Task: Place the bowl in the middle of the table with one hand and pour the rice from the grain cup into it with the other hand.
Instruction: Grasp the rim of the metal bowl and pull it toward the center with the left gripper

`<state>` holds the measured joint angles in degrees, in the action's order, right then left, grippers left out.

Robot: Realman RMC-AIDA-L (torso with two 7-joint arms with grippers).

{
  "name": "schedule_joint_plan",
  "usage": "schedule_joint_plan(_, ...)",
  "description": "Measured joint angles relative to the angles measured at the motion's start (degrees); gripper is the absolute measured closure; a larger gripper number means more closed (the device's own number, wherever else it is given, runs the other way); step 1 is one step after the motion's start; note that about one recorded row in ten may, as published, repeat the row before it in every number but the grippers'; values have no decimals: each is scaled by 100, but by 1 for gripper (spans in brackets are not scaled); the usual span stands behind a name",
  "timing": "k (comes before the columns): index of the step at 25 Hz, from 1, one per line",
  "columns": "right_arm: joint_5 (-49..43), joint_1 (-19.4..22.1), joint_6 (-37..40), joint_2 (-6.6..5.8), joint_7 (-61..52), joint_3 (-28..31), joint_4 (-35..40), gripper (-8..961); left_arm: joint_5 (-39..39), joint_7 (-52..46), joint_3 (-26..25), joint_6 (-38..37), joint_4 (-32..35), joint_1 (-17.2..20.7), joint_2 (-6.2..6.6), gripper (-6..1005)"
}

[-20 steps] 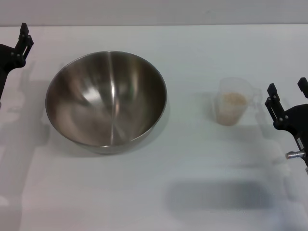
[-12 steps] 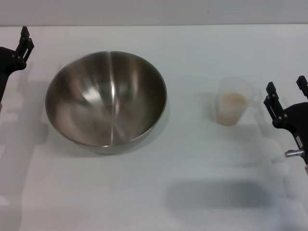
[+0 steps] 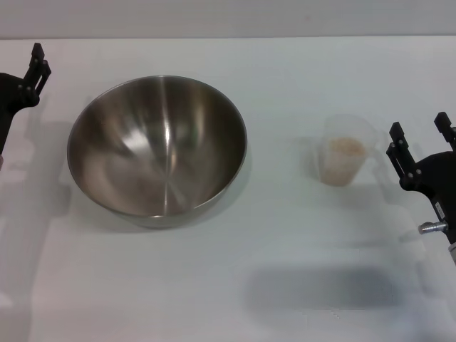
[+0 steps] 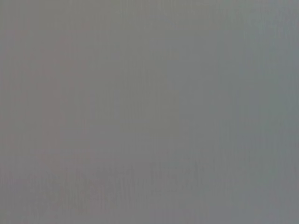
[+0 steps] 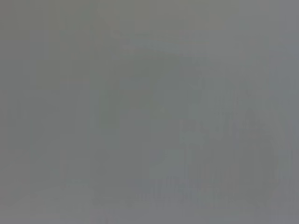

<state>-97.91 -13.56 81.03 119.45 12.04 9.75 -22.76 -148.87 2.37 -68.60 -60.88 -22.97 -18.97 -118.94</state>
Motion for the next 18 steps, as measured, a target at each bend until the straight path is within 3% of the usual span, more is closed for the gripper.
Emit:
schedule_joint_plan(6, 0, -7, -28, -4, 0, 0, 21, 282, -47, -213, 105, 319, -764, 347, 60, 184)
schedule_joint_plan(8, 0, -44, -71, -3, 0, 0, 43, 281, -282, -184, 29, 1499, -1828, 666, 168, 185)
schedule_joint_plan(9, 0, -44, -71, -3, 0, 0, 43, 281, -282, -184, 29, 1499, -1828, 666, 168, 185)
schedule_joint_plan(16, 0, -154, -259, 6, 0, -9, 87, 281, -866, -192, -451, 3423, -3527, 1060, 223, 186)
schedule_joint_plan(17, 0, -158, -264, 6, 0, -9, 89, 281, -871, -173, -548, 3828, -3826, 1103, 224, 186)
schedule_joint_plan(18, 0, -162, -268, 7, 0, -9, 90, 281, -872, -144, -748, 4691, -4333, 1143, 227, 186)
